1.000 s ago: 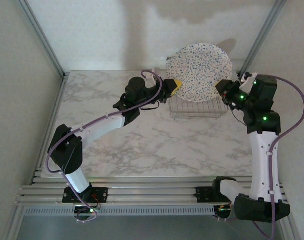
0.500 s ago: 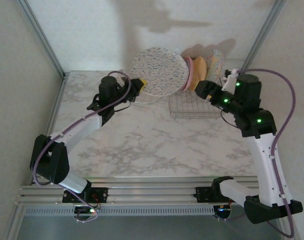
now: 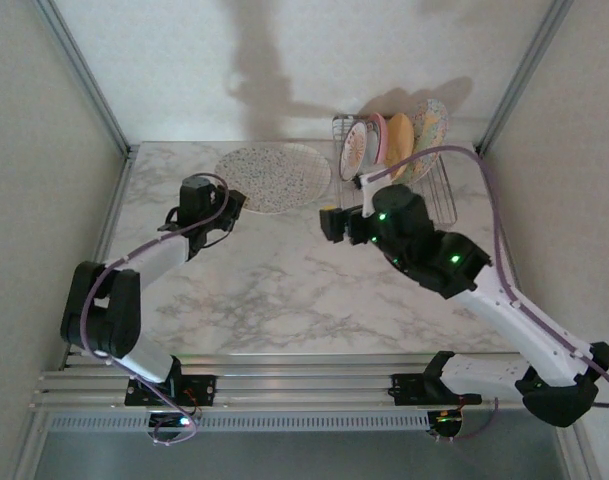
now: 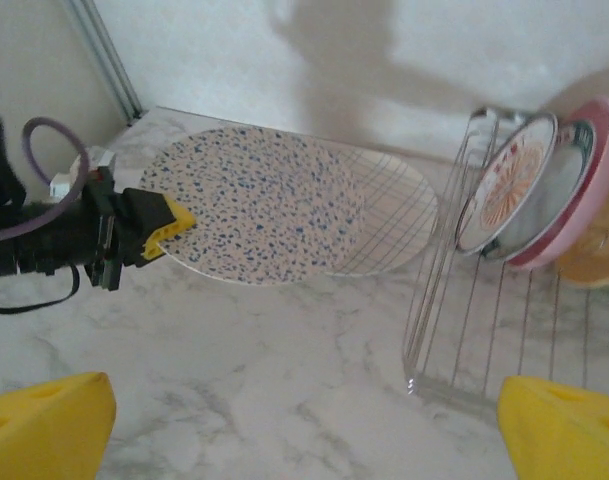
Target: Unload the plates from the dish rack
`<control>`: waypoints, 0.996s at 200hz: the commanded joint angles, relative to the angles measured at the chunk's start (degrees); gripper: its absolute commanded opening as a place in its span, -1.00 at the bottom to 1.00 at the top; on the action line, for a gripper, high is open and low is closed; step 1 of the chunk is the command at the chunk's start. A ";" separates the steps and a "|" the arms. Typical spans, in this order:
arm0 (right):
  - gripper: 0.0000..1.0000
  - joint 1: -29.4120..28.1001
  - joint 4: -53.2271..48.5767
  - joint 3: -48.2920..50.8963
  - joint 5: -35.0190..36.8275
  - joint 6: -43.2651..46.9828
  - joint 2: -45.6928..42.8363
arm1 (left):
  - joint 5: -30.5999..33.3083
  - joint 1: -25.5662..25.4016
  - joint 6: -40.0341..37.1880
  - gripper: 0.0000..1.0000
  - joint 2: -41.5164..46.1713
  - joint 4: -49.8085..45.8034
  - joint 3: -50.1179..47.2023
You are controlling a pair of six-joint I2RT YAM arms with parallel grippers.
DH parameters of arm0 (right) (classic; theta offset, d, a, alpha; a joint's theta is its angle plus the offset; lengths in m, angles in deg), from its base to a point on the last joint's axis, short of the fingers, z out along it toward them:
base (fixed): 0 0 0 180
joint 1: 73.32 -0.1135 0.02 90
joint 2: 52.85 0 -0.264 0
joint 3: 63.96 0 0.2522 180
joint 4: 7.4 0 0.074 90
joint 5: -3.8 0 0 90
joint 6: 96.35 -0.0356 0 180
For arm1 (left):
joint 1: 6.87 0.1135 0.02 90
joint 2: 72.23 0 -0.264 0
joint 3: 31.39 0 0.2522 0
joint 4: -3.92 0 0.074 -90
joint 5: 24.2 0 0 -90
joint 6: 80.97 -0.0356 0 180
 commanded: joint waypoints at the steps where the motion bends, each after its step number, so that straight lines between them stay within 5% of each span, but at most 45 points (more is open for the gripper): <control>1: 0.98 -2.39 8.40 0.55 8.35 4.54 1.57 | -0.38 0.04 -2.00 -1.00 -3.63 7.00 3.57; 199: 0.98 -2.80 8.18 0.03 6.28 0.45 5.54 | -5.16 0.12 -3.50 -1.00 -28.17 9.30 22.40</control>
